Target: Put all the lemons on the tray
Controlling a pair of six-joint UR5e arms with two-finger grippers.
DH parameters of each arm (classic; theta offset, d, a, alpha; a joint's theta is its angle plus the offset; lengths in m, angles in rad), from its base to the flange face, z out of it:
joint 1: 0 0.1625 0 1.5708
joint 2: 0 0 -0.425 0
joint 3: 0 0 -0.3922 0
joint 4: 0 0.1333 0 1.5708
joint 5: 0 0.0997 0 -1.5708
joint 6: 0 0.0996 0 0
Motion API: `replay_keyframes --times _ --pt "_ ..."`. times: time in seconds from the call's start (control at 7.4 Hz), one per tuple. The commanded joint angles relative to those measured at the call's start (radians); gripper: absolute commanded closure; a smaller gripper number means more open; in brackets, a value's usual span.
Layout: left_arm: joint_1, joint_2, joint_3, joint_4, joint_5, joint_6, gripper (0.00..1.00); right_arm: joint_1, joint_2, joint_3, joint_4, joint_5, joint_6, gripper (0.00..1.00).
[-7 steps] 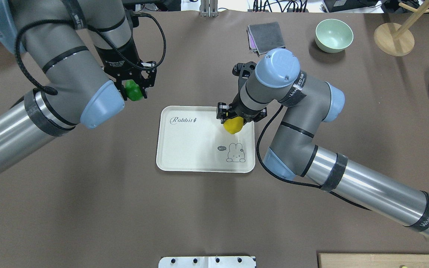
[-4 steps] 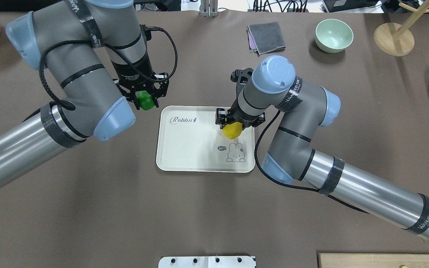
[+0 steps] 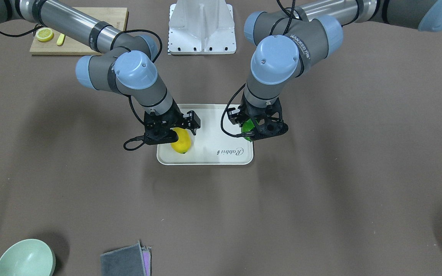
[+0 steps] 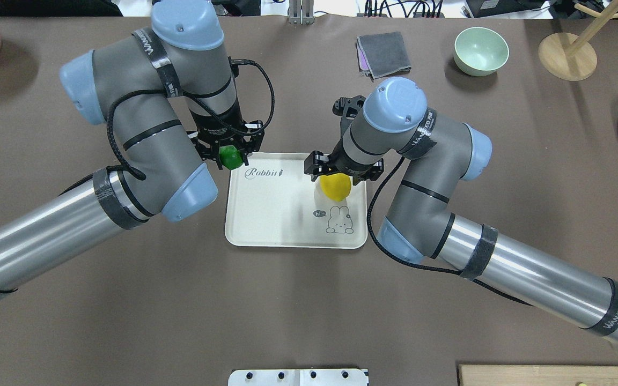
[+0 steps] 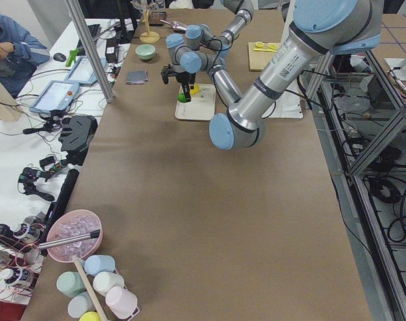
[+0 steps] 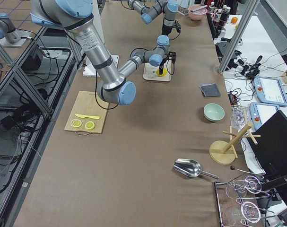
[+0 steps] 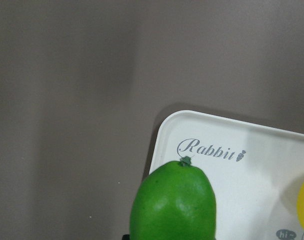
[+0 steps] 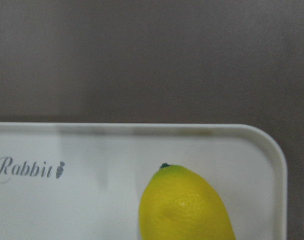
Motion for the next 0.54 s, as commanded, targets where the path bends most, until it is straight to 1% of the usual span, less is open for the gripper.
replay_keyframes --times 0.0,0.14,0.27,0.41 --pt "0.032 -0.013 0.076 -0.102 0.021 -0.068 1.00 0.090 -0.088 0.101 -0.018 0.015 -0.001 0.00" --pt "0.064 -0.013 0.079 -0.106 0.056 -0.096 1.00 0.139 -0.145 0.149 -0.026 0.029 -0.007 0.00" --pt "0.093 -0.018 0.105 -0.155 0.108 -0.130 1.00 0.200 -0.193 0.200 -0.064 0.061 -0.021 0.00" --pt "0.107 -0.019 0.130 -0.190 0.110 -0.142 1.00 0.277 -0.239 0.246 -0.107 0.095 -0.058 0.00"
